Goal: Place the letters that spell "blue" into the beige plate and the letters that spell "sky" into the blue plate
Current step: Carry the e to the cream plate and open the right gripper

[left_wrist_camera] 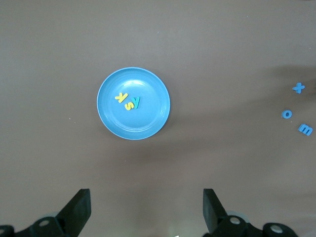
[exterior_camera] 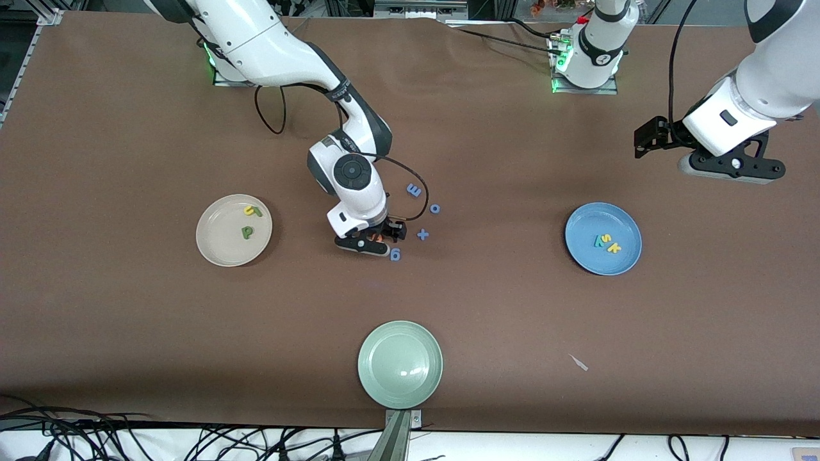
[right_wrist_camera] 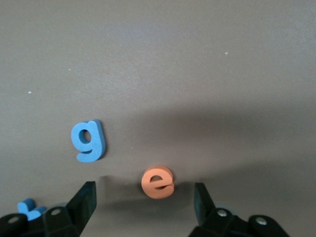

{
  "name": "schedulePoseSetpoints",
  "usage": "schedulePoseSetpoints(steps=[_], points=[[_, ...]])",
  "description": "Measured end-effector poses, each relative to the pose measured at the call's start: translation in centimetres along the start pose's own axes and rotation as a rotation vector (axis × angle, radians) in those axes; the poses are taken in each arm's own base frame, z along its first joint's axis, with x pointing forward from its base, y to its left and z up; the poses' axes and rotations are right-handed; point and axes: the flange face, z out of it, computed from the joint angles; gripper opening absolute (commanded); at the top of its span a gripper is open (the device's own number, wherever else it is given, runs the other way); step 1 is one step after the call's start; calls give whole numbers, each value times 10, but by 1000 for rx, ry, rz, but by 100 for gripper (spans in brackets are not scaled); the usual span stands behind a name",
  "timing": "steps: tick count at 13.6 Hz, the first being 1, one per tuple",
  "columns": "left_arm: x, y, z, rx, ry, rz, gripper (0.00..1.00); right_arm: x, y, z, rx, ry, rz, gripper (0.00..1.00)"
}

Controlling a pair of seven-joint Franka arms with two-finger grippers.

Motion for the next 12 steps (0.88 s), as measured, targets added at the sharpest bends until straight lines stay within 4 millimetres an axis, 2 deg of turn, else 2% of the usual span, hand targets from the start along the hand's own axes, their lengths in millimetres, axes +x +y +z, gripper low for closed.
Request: schedulePoseSetpoints(steps=[2,5,6,10,12], points=[[0,0,-2,0,3,-1,100,-1,1,3,-13,8,-18,52],[1,-1,-5,-1,11,-1,100,0,2,2,-18,14,-25,9],[2,-1,-6,-1,13,-1,100,0,2,1,-17,15,-25,0],[6,-1,-8,-2,18,-1,100,4,5,-4,-20,19,-30,0],[6,-1,-8,-2,17,-1,100,19,19,-24,-52,6,-60,0]])
